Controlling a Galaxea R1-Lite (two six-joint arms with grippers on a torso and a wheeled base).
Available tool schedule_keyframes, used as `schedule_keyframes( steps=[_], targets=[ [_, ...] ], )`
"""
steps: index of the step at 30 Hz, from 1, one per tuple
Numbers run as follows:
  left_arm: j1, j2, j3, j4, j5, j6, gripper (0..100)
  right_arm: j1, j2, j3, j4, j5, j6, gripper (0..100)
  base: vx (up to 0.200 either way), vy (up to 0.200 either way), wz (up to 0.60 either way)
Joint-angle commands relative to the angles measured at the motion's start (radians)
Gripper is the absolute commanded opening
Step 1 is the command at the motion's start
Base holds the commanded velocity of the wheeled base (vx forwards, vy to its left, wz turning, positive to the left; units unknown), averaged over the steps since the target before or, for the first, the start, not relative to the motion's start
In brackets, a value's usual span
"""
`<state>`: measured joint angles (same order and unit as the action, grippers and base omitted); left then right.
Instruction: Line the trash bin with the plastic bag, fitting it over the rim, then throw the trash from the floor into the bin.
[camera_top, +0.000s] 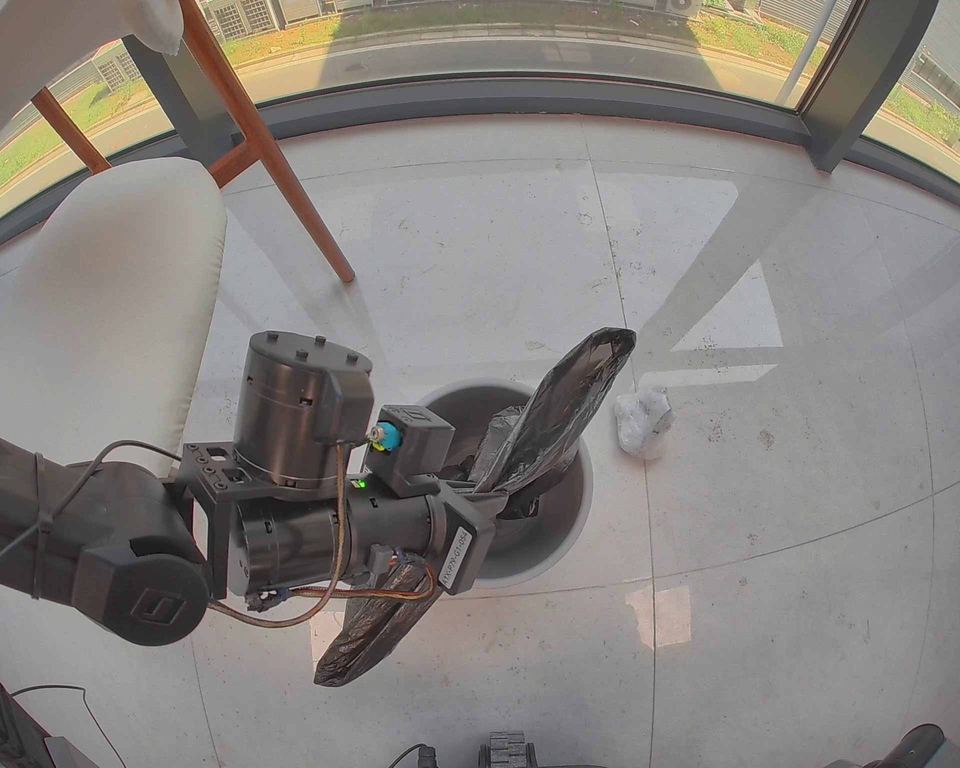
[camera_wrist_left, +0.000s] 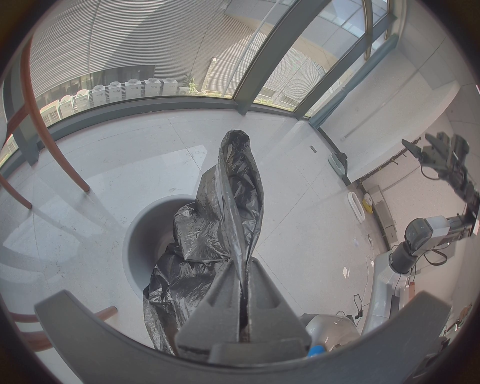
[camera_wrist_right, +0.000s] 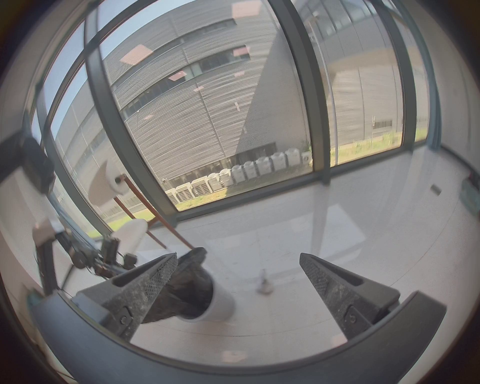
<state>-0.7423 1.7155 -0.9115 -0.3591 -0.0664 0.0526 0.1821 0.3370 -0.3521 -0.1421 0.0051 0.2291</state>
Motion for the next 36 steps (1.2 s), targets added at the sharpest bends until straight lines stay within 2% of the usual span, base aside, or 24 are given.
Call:
schedule_keyframes(
  steps=[1,5,12,17,20,22,29,36],
  targets=[
    [0.003,-0.013,0.023,-0.032,-0.012,-0.063,0,0.255,0.724,-0.372,-0.037,0.133,0.369,100,0.000,0.000,0.00],
    [0.003,-0.027,0.060,-0.032,-0.010,-0.062,0,0.273,0.843,-0.393,-0.037,0.177,0.368,100,0.000,0.000,0.00],
    [0.001,-0.043,0.095,-0.034,-0.012,-0.059,0,0.353,1.016,-0.472,-0.037,0.177,0.375,100,0.000,0.000,0.00],
    [0.001,-0.042,0.095,-0.034,-0.012,-0.056,0,0.402,1.105,-0.525,-0.034,0.170,0.452,100,0.000,0.000,0.00],
    [0.001,-0.043,0.097,-0.034,-0.010,-0.056,0,0.433,1.143,-0.547,-0.033,0.170,0.467,100,0.000,0.000,0.00],
    [0.001,-0.043,0.097,-0.034,-0.010,-0.056,0,0.433,1.143,-0.547,-0.033,0.170,0.467,100,0.000,0.000,0.00],
    [0.001,-0.042,0.097,-0.032,-0.009,-0.022,0,0.442,1.277,-0.693,0.099,0.168,0.510,100,0.000,0.000,0.00],
    [0.000,-0.039,0.095,-0.034,-0.009,0.007,0,0.445,1.360,-0.765,0.148,0.161,0.524,100,0.000,0.000,0.00]
  ],
)
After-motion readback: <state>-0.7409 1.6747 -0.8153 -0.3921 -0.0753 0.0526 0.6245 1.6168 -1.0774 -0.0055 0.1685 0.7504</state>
